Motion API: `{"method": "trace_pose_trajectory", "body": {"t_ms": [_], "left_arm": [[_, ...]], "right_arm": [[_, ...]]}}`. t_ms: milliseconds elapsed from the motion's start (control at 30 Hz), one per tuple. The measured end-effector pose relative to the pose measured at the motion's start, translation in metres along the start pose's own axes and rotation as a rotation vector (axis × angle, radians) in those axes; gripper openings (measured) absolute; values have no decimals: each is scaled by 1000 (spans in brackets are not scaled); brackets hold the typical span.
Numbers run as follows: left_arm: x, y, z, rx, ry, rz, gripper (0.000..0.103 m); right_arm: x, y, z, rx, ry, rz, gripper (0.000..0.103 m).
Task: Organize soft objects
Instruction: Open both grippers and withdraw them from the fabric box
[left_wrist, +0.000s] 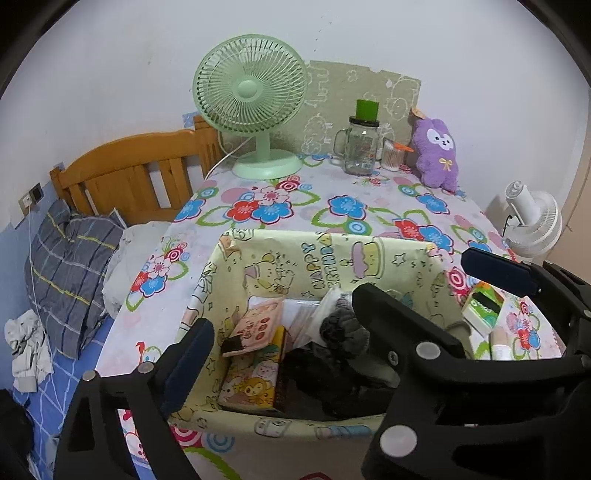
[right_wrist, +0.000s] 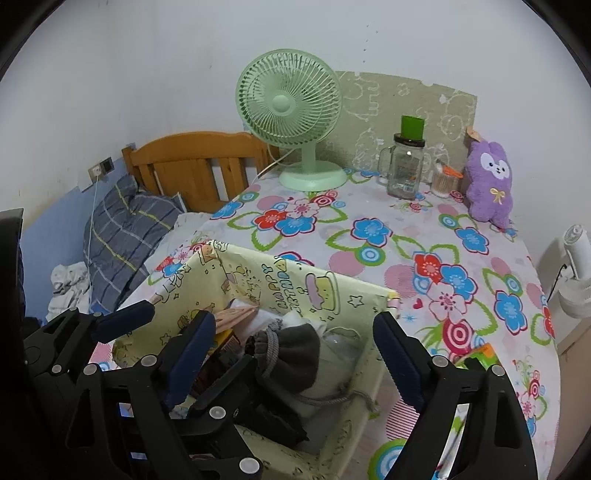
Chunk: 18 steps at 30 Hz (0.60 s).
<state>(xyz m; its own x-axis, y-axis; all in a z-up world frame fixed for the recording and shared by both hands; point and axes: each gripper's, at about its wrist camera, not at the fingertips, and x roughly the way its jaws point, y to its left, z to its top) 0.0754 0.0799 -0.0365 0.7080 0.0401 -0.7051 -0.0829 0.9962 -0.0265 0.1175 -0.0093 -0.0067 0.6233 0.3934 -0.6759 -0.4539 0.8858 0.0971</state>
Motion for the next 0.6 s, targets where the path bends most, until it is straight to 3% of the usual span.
{"method": "trace_pose_trajectory", "body": {"t_ms": [200, 600], "left_arm": [[-12, -13, 3, 13, -33, -7, 103], [-32, -44, 4, 54, -53, -12, 103]], "right_arm": [[-16, -12, -2, 32, -29, -6, 98], [-46, -33, -8, 59, -72, -27, 101]]}}
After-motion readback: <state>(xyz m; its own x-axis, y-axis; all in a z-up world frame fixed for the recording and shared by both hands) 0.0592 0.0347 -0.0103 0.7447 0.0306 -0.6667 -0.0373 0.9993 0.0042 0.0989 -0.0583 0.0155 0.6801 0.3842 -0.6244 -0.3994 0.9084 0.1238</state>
